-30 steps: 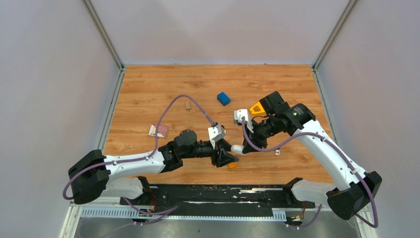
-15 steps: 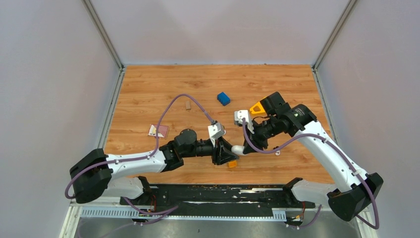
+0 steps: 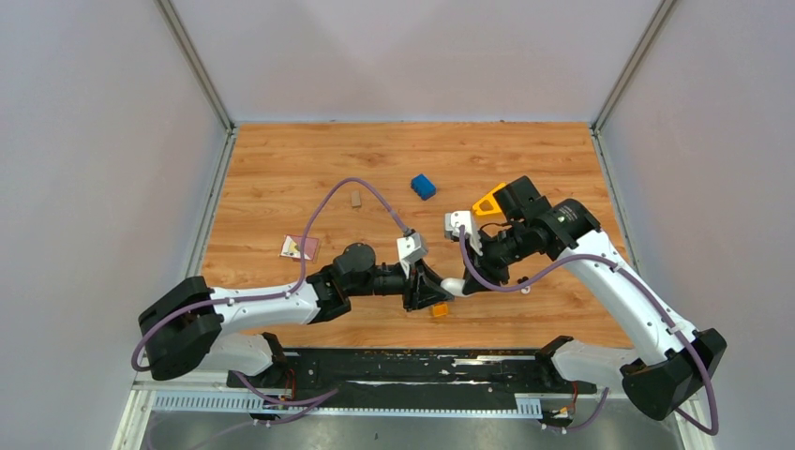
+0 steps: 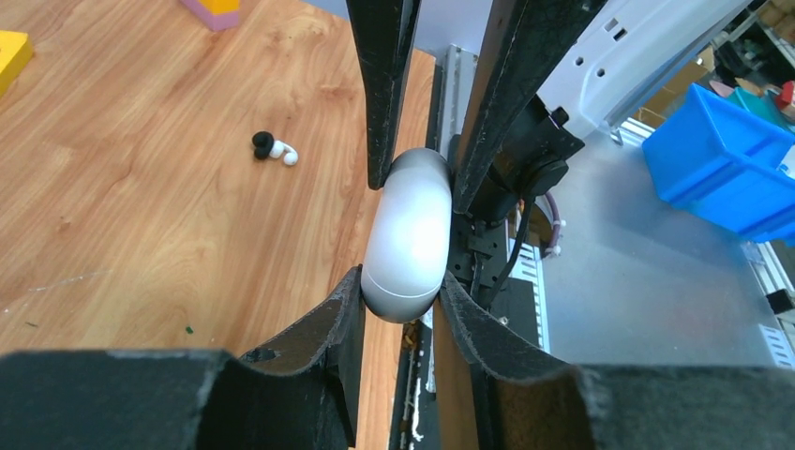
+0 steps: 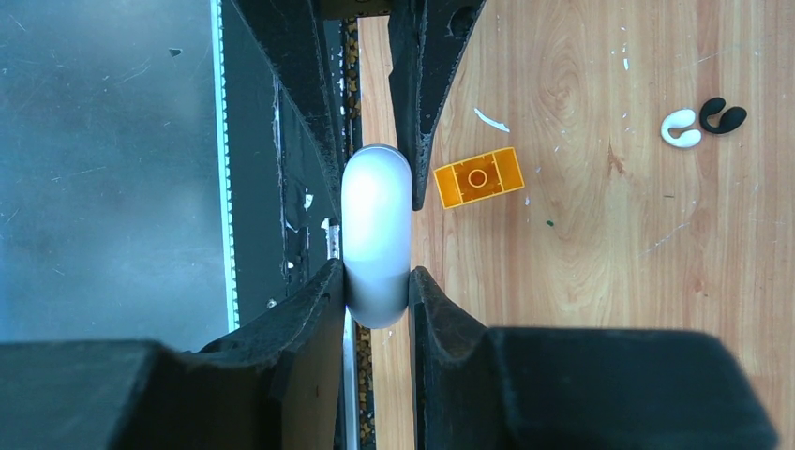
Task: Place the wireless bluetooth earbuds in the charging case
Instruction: Open the charging case, then pick up the earbud from the center of the board.
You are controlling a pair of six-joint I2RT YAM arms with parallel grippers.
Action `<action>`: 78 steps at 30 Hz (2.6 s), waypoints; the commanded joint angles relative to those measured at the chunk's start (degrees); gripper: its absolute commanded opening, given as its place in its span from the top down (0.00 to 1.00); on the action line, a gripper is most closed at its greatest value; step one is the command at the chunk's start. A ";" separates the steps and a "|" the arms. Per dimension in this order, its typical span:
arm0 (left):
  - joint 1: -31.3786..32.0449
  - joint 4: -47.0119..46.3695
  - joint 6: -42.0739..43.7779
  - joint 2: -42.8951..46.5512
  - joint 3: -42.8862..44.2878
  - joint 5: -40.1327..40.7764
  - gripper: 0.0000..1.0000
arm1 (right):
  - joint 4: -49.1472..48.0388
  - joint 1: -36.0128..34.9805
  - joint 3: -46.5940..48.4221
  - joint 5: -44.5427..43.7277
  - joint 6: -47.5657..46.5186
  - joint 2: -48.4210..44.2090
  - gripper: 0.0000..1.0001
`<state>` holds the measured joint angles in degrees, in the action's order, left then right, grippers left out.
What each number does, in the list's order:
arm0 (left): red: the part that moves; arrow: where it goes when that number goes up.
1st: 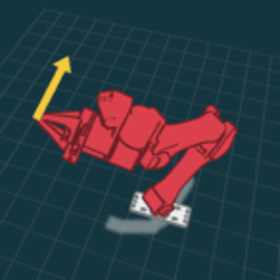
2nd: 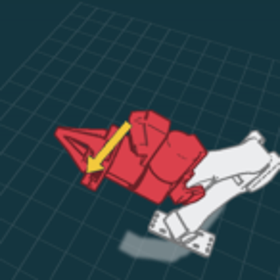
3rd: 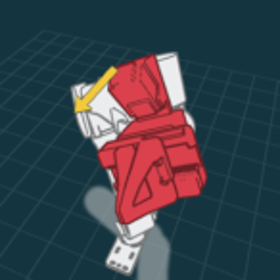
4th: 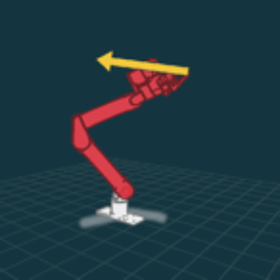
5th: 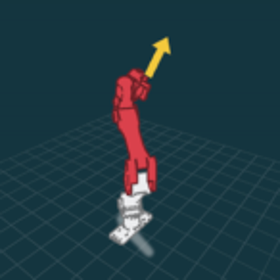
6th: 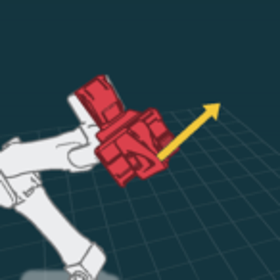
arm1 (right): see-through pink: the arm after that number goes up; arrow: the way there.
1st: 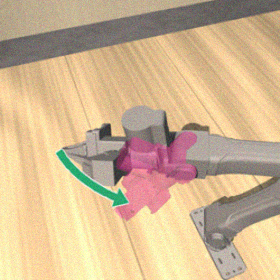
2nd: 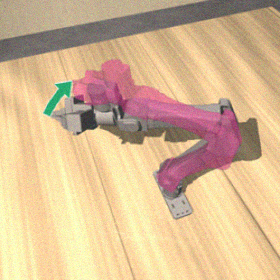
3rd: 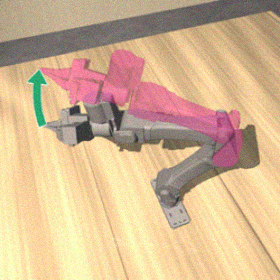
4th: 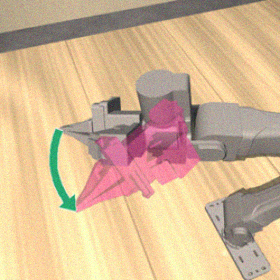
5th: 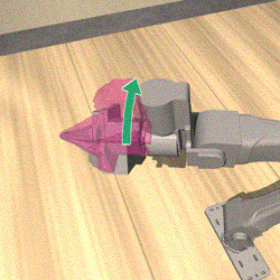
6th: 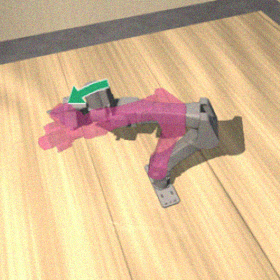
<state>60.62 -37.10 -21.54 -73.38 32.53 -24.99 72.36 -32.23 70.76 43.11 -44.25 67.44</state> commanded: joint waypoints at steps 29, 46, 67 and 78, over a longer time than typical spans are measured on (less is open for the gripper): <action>-6.61 -5.40 1.98 9.44 -4.40 -4.58 1.00 | 6.54 22.13 13.68 14.98 -4.77 6.16 0.59; -9.98 22.60 7.96 32.38 -4.18 3.63 1.00 | -18.95 21.52 -8.47 -7.74 -1.73 6.88 0.75; -10.13 40.14 1.26 57.36 -5.44 10.89 1.00 | -42.34 -0.44 -3.74 -11.45 -13.27 28.63 0.75; -10.08 42.30 -0.75 59.77 -3.45 11.69 1.00 | -45.64 -2.67 -5.82 -13.51 -19.26 31.59 0.75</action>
<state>50.81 5.74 -21.06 -13.89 25.58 -14.20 30.44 -34.15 65.41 29.82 -59.11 98.65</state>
